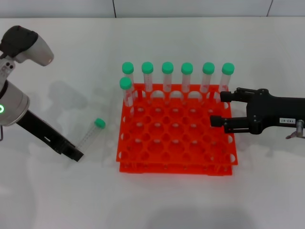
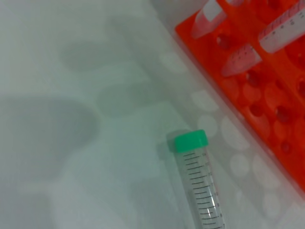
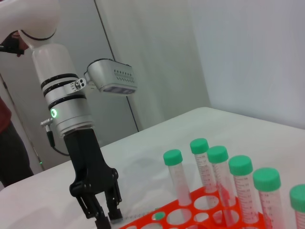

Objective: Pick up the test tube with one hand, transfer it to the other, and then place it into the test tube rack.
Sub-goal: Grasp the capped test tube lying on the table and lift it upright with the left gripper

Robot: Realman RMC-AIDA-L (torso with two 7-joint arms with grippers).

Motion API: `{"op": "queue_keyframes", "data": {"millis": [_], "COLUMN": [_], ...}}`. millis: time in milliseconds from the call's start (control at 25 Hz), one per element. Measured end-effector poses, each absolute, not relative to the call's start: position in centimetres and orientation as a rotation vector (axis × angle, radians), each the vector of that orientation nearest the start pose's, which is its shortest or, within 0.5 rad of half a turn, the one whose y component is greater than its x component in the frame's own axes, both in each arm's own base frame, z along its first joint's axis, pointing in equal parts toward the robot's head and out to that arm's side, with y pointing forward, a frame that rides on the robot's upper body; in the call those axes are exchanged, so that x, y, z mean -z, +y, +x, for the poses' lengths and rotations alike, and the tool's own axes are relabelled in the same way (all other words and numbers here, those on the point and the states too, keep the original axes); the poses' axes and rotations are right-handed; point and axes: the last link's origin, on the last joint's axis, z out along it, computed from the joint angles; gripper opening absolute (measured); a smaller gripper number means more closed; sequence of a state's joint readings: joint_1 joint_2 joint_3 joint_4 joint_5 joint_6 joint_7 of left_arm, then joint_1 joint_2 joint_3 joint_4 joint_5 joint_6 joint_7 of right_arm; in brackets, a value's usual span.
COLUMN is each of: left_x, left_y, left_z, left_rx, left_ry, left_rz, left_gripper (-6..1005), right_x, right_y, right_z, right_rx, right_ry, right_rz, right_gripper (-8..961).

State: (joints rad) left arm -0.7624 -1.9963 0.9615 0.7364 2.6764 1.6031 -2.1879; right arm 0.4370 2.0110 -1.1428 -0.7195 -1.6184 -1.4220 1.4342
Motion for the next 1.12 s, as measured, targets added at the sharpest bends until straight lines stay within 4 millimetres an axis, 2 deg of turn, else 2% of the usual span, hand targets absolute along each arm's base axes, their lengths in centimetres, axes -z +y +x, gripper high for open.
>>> {"op": "queue_keyframes", "data": {"millis": [400, 760, 1120], "left_x": [-1.0, -1.1, -2.0], "left_y": [35.6, 35.8, 36.4], "left_z": [-26.8, -26.8, -26.3], "left_rx": [-0.569, -0.568, -0.491], "left_ry": [-1.238, -1.229, -1.206], "left_rz": [-2.725, -2.718, -2.697], "left_gripper": [338, 206, 189], "right_x": [0.6, 0.6, 0.6], "right_y": [32.9, 33.0, 33.0], "right_z": [24.8, 24.8, 24.9], "right_rx": [-0.721, -0.719, -0.716], "right_ry": [0.577, 0.578, 0.582], "right_rz": [-2.753, -2.75, -2.745], "right_gripper": [857, 857, 856]}}
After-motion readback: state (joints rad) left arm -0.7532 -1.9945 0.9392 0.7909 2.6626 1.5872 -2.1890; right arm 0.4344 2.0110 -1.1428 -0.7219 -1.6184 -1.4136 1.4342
